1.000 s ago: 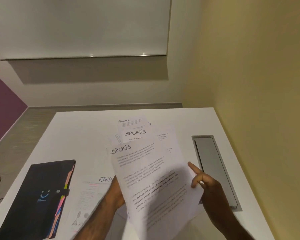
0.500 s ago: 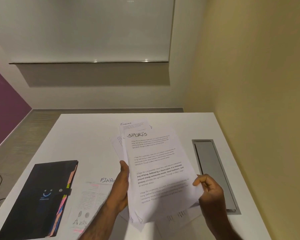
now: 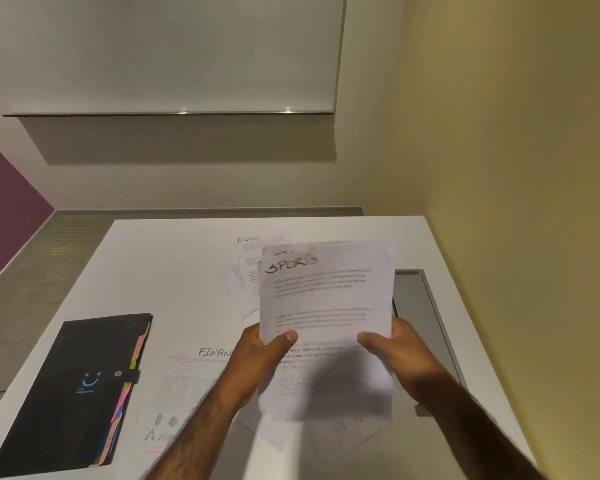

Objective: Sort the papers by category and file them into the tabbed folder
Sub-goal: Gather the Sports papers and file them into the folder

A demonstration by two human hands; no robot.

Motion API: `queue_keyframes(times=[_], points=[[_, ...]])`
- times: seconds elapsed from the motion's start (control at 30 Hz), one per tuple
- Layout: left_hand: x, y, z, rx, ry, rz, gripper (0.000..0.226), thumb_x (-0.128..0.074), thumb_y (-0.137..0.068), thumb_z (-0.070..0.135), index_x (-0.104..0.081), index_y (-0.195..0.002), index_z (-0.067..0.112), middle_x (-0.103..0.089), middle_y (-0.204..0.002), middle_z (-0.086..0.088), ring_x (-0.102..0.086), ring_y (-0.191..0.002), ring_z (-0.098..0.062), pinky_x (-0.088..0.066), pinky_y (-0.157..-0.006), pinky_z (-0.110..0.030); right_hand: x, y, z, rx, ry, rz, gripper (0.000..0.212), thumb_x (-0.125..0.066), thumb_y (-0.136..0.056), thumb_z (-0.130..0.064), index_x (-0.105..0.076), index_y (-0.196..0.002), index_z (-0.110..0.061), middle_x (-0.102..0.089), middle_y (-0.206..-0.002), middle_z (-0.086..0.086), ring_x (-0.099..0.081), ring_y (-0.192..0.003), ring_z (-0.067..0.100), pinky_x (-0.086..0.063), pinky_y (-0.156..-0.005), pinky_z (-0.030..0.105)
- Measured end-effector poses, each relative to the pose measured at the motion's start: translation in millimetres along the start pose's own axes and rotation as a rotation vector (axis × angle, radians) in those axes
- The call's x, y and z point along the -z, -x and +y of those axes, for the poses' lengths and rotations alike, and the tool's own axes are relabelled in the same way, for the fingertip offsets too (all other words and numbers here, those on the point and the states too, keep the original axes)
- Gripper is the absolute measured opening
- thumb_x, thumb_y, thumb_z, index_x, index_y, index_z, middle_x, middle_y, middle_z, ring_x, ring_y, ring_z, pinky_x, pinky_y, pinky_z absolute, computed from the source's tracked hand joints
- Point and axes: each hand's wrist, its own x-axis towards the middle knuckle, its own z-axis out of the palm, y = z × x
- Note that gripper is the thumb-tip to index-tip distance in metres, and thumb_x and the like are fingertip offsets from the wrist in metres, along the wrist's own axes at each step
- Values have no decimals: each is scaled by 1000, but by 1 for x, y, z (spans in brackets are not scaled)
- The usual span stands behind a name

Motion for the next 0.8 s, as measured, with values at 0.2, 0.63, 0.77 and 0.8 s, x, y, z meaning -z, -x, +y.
queue_keyframes(times=[0.2,0.63,0.77,0.8], points=[[6,-17,-12,-44,-52,253,21,-74,-91,18,-71,-110,27,-79,-101,10,-75,-94,-9,-58,-80,-25,-35,-28,24,143,-168,167,27,-65,-96,-2,-67,-115,-20,-76,-112,7,-72,-106,24,-59,-93,40],[27,-40,-62,9,-163,359,16,-67,-97,19,-73,-110,24,-78,-98,10,-74,-91,-2,-59,-82,-23,-65,-56,93,3,268,256,14,-61,-100,-15,-66,-88,-19,-71,-76,-2,-71,-68,7,-52,-52,16],[44,-80,-50,-28,-228,312,25,-58,-101,39,-71,-84,26,-76,-82,10,-72,-76,-10,-56,-70,-28,-59,-71,80,-38,218,412,17,-65,-92,-30,-69,-88,-14,-72,-80,3,-70,-78,23,-51,-59,29],[54,-94,-54,-30,-267,331,28,-57,-101,42,-69,-83,25,-74,-84,11,-69,-78,-11,-54,-76,-31,-55,-74,78,-51,206,433,17,-64,-92,-30,-69,-88,-14,-71,-80,4,-70,-78,25,-52,-61,31]])
